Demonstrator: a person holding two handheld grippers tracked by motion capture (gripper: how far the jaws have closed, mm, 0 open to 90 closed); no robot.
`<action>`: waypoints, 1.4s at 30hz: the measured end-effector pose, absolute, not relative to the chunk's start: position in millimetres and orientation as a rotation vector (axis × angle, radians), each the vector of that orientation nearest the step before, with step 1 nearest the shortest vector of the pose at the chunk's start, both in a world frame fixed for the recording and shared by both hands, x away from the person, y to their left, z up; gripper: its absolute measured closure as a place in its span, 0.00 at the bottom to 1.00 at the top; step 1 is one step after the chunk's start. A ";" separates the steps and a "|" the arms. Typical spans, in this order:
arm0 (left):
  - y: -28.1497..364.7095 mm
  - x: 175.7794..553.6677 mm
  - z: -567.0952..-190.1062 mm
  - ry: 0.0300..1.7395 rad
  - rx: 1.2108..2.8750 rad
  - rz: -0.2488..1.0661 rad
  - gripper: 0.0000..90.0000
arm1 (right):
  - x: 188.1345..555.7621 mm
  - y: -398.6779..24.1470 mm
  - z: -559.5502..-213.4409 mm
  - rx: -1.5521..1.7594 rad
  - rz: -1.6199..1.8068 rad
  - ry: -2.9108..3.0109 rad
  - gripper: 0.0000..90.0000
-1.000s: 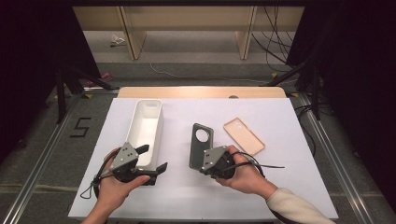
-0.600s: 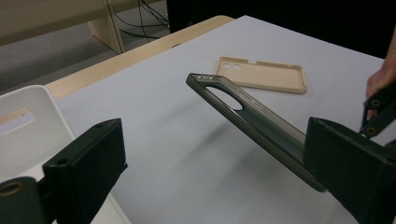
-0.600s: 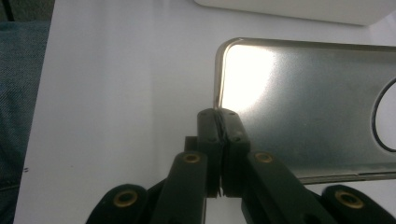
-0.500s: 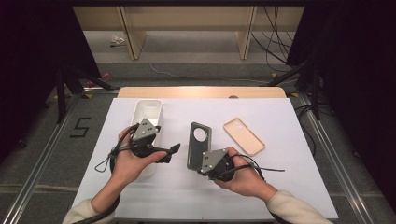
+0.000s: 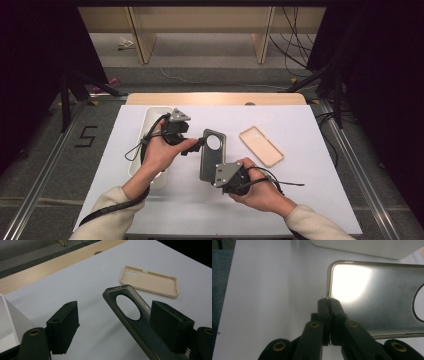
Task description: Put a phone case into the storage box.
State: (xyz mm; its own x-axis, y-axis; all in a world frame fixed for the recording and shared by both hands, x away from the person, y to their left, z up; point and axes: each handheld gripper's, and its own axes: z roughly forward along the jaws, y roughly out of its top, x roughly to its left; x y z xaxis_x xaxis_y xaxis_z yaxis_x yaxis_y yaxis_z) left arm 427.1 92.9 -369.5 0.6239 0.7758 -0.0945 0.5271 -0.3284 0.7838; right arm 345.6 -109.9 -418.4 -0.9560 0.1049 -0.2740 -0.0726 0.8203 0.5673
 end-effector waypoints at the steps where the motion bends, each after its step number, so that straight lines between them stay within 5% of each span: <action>1: 91.3 430.2 -369.6 1.035 2.018 0.377 0.27 | 345.6 -109.7 -418.5 0.021 0.860 2.706 0.99; 29: 81.7 460.9 -386.0 1.221 1.991 0.131 0.75 | 341.7 -104.1 -418.4 -0.033 0.808 2.653 0.99; 42: 71.7 448.4 -374.5 1.195 1.874 0.060 0.89 | 343.3 -101.2 -425.5 -0.028 0.764 2.671 0.99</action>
State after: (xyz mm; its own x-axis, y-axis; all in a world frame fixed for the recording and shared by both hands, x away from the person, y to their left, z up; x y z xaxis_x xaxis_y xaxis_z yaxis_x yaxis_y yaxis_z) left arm 448.4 71.7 -374.5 0.5348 0.7495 -0.3901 0.7065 -0.1434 0.6931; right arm 343.3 -101.2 -425.5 -0.9344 0.0790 -0.3474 -0.1165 0.8536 0.5076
